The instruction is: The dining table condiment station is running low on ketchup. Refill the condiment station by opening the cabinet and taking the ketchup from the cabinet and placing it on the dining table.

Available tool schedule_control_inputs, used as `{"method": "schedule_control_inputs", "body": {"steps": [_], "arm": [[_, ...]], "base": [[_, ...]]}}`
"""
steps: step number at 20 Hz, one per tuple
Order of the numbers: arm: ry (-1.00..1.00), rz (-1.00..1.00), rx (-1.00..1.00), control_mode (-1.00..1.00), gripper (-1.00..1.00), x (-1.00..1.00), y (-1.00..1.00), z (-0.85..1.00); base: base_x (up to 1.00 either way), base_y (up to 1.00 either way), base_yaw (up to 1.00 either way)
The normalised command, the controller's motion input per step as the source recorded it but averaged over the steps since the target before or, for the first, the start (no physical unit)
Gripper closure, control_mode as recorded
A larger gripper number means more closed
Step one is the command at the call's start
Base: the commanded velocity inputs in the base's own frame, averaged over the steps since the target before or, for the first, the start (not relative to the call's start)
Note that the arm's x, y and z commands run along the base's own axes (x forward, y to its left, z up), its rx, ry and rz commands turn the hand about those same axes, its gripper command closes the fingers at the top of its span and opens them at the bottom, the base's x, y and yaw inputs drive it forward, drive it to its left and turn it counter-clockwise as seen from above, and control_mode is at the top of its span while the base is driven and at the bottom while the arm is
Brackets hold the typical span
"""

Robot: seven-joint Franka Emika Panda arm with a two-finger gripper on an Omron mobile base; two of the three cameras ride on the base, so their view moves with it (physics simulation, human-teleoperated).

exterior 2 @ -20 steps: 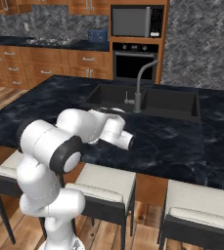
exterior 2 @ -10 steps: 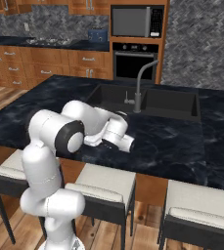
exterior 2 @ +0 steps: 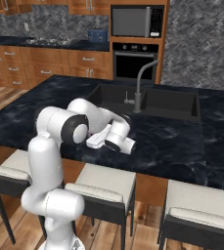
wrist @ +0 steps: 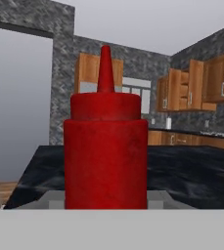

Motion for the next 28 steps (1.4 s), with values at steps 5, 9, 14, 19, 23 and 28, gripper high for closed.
{"method": "schedule_control_inputs", "body": {"steps": [5, 9, 14, 19, 23, 28], "arm": [[0.0, 0.0, 0.0, -1.0, 1.0, 0.2, 0.0, -0.33], [0.0, 0.0, 0.0, -1.0, 1.0, 0.26, 0.0, -0.34], [0.0, 0.0, 0.0, -1.0, 1.0, 0.28, 0.0, -0.38], [0.0, 0.0, 0.0, -1.0, 1.0, 0.24, 0.0, -0.38], [-0.03, 0.02, 0.0, -1.0, 1.0, -0.14, 0.0, -0.4], [-0.05, 0.04, 0.0, -1.0, -1.0, -0.26, 0.0, -0.29]], "base": [[0.0, 0.0, 0.0], [0.0, 0.0, 0.0], [0.0, 0.0, 0.0], [0.0, 0.0, 0.0], [0.0, 0.0, 0.0], [0.0, 0.0, 0.0]]}}
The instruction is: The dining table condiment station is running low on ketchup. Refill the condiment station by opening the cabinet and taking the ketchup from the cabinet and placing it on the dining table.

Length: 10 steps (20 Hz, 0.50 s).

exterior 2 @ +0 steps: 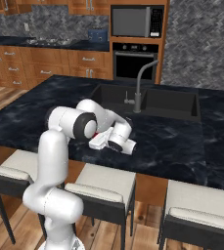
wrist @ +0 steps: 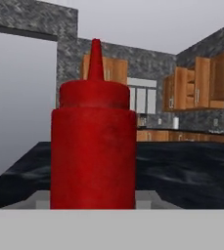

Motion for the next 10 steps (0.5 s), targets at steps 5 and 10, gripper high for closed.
{"method": "schedule_control_inputs", "body": {"steps": [5, 10], "arm": [[0.0, 0.01, 0.0, -1.0, -1.0, 0.0, -0.01, 0.0], [0.0, 0.0, 0.0, -1.0, -1.0, 0.0, -0.04, 0.21]], "base": [[0.0, 0.0, 0.0], [0.0, 0.0, 0.0]]}}
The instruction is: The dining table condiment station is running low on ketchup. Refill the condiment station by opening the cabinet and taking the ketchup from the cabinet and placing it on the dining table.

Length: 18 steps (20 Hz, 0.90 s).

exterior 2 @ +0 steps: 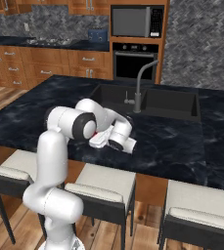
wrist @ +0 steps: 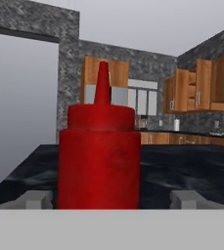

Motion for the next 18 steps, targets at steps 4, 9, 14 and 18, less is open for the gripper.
{"method": "schedule_control_inputs", "body": {"steps": [4, 9, 14, 18], "arm": [[0.0, 0.0, 0.0, -1.0, -1.0, 0.0, -0.04, 0.37], [0.0, 0.0, 0.0, -1.0, -1.0, -0.08, -0.04, 0.53], [0.0, 0.0, 0.0, -1.0, -1.0, -0.27, 0.0, 0.57], [0.01, 0.0, 0.0, -1.0, -1.0, -0.38, 0.0, 0.64]], "base": [[0.0, 0.0, 0.0], [0.0, 0.0, 0.0], [0.0, 0.0, 0.0], [0.0, 0.0, 0.0]]}}
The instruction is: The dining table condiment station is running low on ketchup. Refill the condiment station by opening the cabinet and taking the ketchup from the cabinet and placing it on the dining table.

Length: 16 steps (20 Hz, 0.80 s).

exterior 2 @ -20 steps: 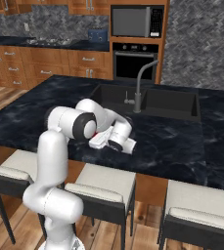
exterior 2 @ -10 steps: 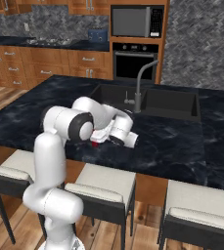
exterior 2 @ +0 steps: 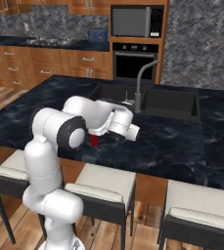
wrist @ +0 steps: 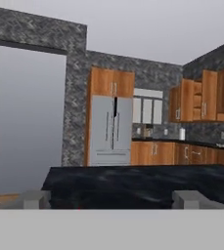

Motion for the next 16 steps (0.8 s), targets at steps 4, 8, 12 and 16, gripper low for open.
{"method": "schedule_control_inputs", "body": {"steps": [4, 8, 12, 16], "arm": [[0.01, -0.01, 0.0, -1.0, -1.0, -0.46, 0.01, 0.69], [0.01, -0.04, -0.01, -1.0, -1.0, -0.5, 0.11, 0.65], [0.05, -0.1, -0.03, -1.0, -1.0, -0.52, 0.29, 0.56], [0.12, -0.22, -0.05, -1.0, -1.0, -0.5, 0.37, 0.41]], "base": [[0.0, 0.0, 0.0], [0.0, 0.0, 0.0], [0.0, 0.0, 0.0], [0.0, 0.0, 0.0]]}}
